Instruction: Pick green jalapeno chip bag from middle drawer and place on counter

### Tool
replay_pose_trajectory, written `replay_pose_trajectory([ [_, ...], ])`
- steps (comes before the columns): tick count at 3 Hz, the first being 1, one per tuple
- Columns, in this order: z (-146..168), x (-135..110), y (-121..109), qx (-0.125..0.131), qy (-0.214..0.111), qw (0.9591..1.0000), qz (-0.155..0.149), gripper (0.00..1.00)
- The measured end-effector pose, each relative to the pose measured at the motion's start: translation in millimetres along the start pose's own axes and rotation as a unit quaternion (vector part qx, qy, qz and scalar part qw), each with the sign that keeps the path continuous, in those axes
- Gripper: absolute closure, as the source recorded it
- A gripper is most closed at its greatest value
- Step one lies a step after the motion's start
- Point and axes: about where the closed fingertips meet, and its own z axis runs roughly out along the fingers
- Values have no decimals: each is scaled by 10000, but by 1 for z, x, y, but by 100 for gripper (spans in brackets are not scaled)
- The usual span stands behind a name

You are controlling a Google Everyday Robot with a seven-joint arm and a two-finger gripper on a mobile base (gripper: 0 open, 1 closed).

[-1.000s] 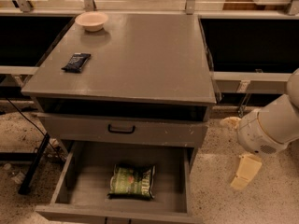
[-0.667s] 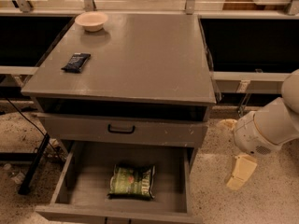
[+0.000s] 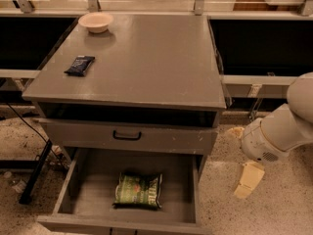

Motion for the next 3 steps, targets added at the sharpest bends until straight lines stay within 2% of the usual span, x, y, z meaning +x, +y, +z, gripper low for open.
replay_pose_trajectory([
  [1,28,1,-3,106,14,9999,-46,0],
  [2,73,3,-6,102,41,9998,-178,0],
  [3,83,3,2,82,24,9997,-224,0],
])
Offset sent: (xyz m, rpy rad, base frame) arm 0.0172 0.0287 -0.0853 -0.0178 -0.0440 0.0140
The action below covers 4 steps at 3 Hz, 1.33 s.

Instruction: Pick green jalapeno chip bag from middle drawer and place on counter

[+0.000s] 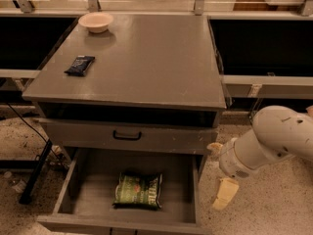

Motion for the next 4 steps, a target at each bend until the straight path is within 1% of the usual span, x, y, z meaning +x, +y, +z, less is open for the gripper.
replay_pose_trajectory([
  [2,31,-14,25,-196,-179,9990,-350,0],
  [4,35,-14,23,-148,-169,9993,-298,0],
])
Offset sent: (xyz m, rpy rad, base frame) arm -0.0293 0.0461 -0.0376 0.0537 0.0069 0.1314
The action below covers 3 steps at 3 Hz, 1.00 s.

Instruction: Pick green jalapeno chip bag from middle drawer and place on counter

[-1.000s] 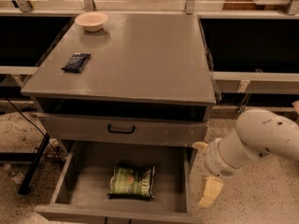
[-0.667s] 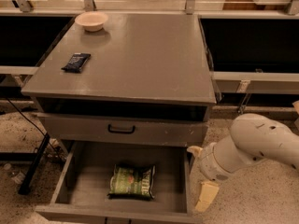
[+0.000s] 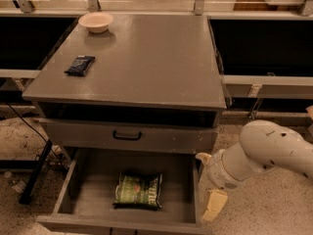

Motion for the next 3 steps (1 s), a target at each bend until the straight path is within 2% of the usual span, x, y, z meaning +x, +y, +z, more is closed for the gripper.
replay_pose_trajectory([
  [1,26,8,-22,146,108,9993,335,0],
  [2,26,8,-22,146,108,9993,335,0],
  [3,58,17,-18,-103,-27,9990,430,0],
])
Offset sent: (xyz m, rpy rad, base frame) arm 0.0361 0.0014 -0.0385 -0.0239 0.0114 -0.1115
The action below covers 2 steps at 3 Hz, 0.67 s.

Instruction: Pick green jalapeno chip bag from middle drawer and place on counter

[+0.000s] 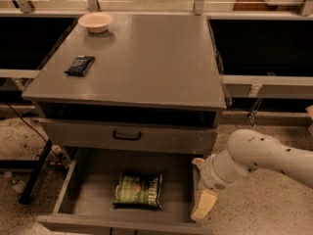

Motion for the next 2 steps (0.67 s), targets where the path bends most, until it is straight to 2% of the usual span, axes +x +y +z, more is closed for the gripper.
replay_pose_trajectory([
  [1,0,0,0,0,-1,10000,0,0],
  [2,15,-5,-9,96,-132,9998,125,0],
])
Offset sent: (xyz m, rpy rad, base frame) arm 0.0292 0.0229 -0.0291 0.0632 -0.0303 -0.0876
